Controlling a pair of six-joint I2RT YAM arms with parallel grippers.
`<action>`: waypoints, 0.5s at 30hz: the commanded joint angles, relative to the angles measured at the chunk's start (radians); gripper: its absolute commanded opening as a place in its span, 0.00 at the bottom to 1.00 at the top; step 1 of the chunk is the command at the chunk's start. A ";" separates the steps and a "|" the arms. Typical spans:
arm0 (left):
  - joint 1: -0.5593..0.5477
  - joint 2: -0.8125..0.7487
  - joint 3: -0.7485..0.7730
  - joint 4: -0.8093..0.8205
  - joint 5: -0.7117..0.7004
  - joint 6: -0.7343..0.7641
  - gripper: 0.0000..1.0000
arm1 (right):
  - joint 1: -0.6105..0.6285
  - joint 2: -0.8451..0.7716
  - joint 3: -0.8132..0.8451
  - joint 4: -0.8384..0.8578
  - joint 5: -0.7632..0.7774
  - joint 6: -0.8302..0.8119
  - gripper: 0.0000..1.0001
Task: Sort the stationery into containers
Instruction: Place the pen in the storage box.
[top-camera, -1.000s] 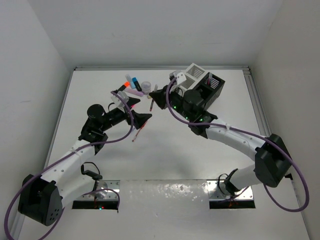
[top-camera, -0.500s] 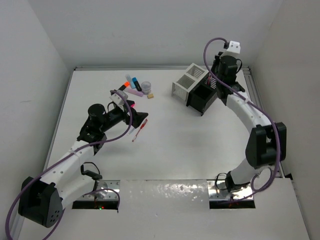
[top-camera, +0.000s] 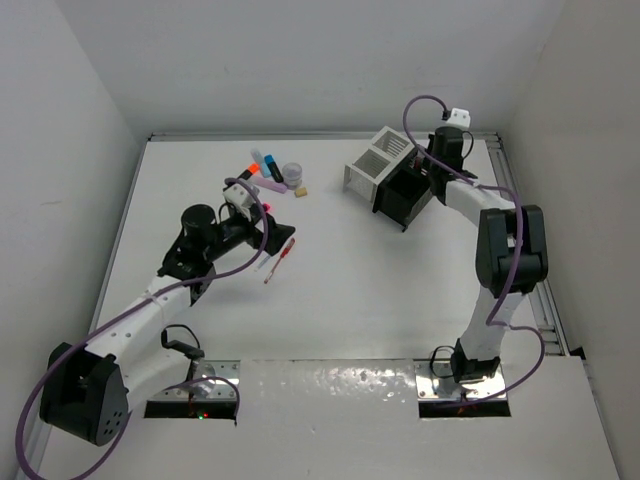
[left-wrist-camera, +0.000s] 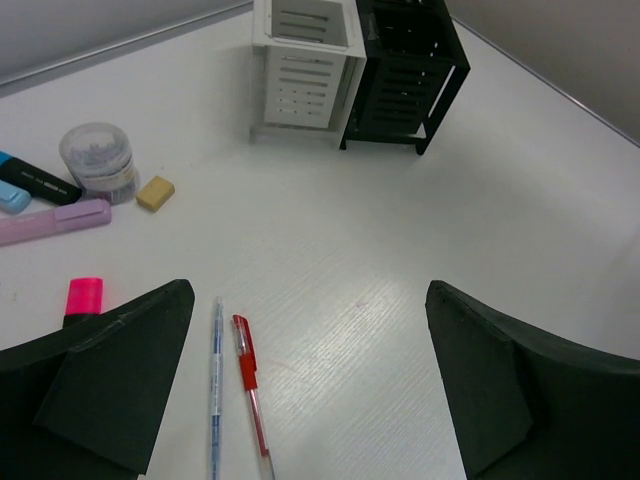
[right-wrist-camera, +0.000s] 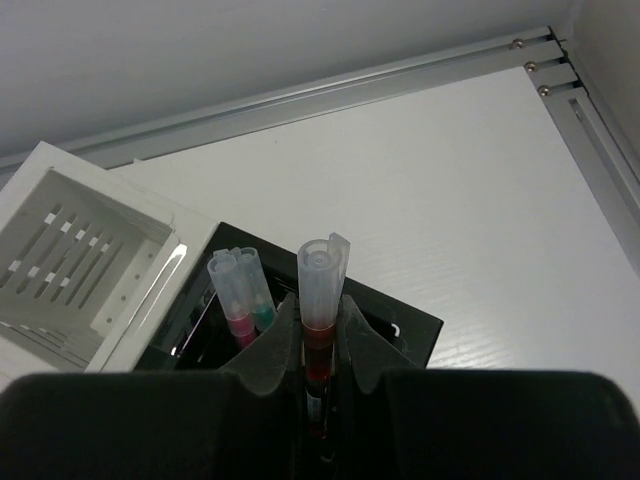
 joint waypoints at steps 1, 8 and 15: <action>0.013 0.013 0.042 0.029 -0.007 0.015 1.00 | 0.000 0.016 0.005 0.105 -0.025 -0.013 0.00; 0.013 0.016 0.040 0.037 -0.017 0.049 1.00 | -0.006 0.085 0.033 0.065 -0.042 0.002 0.00; 0.015 0.013 0.031 0.043 -0.030 0.052 1.00 | -0.009 0.119 0.063 0.012 -0.050 0.016 0.00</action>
